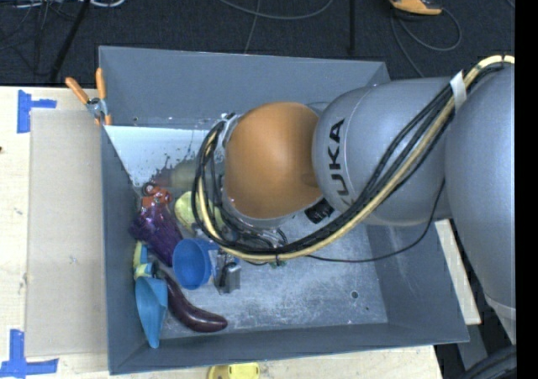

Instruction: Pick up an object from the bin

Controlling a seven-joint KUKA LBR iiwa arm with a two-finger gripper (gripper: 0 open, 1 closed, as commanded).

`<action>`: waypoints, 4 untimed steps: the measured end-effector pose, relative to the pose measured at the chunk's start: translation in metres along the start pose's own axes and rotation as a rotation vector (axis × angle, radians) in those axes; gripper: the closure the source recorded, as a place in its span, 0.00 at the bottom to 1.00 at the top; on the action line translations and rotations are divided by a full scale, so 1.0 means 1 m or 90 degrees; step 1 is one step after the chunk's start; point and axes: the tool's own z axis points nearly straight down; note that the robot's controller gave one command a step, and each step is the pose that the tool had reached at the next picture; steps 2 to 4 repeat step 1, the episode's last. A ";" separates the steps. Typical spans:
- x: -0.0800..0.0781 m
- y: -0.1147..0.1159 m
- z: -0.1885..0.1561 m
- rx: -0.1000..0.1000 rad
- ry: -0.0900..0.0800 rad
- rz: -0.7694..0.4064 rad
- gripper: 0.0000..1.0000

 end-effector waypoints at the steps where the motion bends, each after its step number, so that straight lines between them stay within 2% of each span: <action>1: -0.011 -0.024 -0.062 0.000 -0.001 -0.012 1.00; 4: -0.011 -0.024 -0.062 0.000 -0.001 -0.012 1.00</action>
Offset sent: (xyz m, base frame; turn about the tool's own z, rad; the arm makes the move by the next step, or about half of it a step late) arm 0.0000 0.0000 0.0000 0.0000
